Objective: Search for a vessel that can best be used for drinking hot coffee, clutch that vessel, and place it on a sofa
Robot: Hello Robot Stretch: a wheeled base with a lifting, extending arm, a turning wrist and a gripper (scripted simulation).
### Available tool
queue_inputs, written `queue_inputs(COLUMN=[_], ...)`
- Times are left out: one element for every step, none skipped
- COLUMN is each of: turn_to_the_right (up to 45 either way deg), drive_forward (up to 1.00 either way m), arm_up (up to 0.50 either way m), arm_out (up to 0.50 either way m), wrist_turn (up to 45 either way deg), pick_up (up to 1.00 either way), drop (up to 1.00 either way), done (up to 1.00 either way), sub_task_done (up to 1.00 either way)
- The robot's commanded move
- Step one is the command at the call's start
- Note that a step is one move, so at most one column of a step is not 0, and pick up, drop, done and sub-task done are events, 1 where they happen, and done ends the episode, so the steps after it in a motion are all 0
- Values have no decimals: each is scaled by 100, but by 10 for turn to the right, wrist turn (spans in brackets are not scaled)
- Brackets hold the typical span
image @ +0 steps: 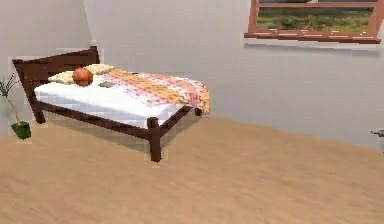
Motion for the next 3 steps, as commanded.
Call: queue_inputs(turn_to_the_right=[270,0,-450], drive_forward=[0,45,0], arm_up=[0,0,0], arm_out=[0,0,0], wrist_turn=[0,0,0], pick_up=[0,0,0], drop=[0,0,0], done=[0,0,0], sub_task_done=[0,0,0])
